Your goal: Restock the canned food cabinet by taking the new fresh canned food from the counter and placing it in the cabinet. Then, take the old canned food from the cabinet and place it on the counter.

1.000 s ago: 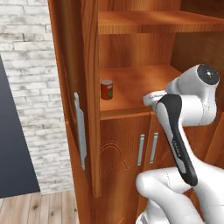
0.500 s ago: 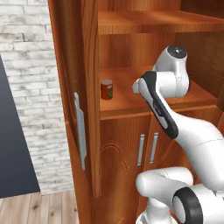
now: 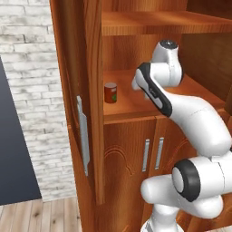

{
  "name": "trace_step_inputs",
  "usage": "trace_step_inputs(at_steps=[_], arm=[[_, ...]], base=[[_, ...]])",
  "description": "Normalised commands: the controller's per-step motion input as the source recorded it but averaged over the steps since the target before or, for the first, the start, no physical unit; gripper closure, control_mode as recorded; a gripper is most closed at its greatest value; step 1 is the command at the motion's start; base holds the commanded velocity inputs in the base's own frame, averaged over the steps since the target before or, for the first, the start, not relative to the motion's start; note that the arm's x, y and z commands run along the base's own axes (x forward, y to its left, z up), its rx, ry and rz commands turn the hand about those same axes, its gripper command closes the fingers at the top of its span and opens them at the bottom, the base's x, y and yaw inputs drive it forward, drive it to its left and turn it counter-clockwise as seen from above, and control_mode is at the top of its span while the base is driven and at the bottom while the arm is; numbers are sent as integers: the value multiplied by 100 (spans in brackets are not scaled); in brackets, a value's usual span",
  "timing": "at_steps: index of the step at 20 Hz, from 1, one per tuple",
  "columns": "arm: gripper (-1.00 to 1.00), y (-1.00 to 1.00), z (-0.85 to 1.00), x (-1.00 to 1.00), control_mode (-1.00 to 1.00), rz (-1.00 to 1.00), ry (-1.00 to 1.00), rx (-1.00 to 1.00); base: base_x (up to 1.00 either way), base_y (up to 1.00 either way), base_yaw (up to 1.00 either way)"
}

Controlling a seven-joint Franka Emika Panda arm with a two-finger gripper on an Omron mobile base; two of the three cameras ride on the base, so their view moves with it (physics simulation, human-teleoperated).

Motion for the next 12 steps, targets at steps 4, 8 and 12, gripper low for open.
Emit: trace_step_inputs(at_steps=[4,8,12], arm=[[-100,-11,-33,17,-100,0,-1,0],[-100,-2,0,2,-100,0,0,0],[-100,-2,0,-17,-100,0,-16,0]], base=[[0,0,0],[0,0,0],[0,0,0]])
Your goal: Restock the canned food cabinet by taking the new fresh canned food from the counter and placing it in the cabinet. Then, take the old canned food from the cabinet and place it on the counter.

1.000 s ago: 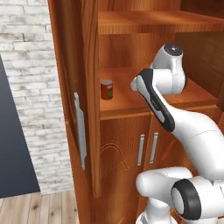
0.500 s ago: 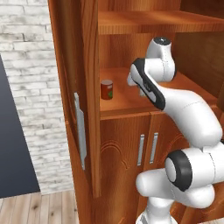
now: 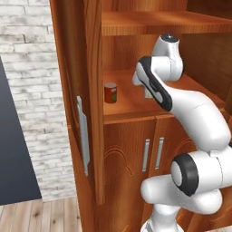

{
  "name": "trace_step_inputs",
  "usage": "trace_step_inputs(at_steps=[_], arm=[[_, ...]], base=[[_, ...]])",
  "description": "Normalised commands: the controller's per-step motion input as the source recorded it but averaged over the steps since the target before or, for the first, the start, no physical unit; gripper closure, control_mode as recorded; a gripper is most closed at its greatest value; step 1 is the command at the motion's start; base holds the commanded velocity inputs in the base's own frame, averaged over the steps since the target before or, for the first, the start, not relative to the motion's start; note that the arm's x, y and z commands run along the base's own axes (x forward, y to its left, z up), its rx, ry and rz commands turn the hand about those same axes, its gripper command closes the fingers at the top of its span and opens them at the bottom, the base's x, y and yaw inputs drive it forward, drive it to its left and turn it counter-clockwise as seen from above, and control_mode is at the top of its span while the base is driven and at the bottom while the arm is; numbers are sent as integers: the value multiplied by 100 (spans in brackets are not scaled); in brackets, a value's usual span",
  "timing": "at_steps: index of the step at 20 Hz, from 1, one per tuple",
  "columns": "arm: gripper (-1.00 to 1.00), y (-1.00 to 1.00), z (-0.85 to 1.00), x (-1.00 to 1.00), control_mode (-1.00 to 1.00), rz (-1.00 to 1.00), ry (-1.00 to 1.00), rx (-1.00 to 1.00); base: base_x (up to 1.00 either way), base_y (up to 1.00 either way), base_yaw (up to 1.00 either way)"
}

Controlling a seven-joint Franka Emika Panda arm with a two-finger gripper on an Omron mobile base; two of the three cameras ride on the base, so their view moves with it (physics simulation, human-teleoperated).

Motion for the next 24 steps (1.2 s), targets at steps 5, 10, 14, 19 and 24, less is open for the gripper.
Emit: trace_step_inputs(at_steps=[5,10,14,19,24], arm=[[-100,0,8,-5,-100,-2,-24,2],[-100,-12,33,-90,-100,0,-42,4],[-100,-6,72,-100,-100,0,-31,3],[-100,26,71,-100,-100,2,5,1],[-100,48,4,-100,-100,9,13,0]], base=[[0,0,0],[0,0,0],[0,0,0],[0,0,0],[0,0,0]])
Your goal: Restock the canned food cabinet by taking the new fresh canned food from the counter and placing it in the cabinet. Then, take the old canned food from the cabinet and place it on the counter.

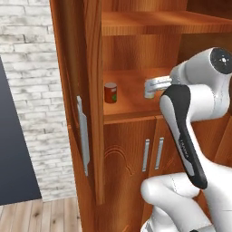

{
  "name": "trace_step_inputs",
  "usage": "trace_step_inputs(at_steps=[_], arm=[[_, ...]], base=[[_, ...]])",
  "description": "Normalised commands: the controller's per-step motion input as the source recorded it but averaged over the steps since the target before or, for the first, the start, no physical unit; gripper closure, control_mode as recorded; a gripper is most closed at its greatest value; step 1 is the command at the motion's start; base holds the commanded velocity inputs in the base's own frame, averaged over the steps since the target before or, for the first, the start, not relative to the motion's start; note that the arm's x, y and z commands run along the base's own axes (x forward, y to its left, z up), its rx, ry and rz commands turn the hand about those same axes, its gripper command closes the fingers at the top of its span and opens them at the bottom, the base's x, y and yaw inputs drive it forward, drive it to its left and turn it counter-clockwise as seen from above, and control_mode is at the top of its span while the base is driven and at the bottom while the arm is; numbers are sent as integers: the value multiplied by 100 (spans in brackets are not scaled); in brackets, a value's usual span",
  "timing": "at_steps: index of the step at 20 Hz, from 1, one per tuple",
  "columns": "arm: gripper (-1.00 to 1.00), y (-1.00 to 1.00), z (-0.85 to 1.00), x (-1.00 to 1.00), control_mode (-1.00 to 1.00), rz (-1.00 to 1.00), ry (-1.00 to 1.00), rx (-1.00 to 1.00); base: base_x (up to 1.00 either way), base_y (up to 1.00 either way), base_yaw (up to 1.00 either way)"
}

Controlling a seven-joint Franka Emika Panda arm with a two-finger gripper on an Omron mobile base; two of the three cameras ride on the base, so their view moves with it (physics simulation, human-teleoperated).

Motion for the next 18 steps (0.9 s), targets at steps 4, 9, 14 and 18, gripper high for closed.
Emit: trace_step_inputs(at_steps=[4,9,14,18], arm=[[-100,47,-30,-81,-100,9,5,9],[-100,85,-9,14,-100,3,0,4],[-100,60,-1,64,-100,-4,2,0],[-100,6,-30,66,-100,0,17,0]], base=[[0,0,0],[0,0,0],[0,0,0],[0,0,0]])
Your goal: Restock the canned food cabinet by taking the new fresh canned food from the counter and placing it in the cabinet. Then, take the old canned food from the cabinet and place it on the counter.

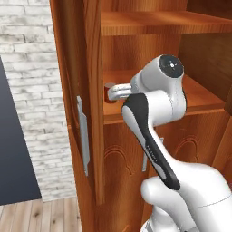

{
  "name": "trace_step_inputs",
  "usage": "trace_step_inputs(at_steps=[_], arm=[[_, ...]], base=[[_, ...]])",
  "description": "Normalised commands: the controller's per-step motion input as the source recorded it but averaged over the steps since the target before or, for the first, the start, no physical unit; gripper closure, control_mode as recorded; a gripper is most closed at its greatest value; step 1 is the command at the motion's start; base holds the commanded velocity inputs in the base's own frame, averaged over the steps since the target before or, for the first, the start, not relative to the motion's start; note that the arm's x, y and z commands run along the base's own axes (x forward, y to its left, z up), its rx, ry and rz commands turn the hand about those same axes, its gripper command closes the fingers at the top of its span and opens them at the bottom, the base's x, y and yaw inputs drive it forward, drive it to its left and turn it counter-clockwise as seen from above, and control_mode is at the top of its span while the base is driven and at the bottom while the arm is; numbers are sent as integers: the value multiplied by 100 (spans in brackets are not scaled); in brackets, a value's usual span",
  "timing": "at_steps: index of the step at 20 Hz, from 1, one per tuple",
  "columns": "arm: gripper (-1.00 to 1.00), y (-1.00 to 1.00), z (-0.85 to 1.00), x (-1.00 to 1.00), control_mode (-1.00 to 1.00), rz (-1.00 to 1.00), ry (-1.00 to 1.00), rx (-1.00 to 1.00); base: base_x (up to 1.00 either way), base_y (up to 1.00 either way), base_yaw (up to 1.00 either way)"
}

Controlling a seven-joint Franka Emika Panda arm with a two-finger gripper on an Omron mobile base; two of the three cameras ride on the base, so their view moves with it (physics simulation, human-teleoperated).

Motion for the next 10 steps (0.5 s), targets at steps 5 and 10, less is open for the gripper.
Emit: trace_step_inputs(at_steps=[5,10], arm=[[-100,0,-21,25,-100,0,11,0],[-100,33,-37,45,-100,1,-2,0]], base=[[0,0,0],[0,0,0]])
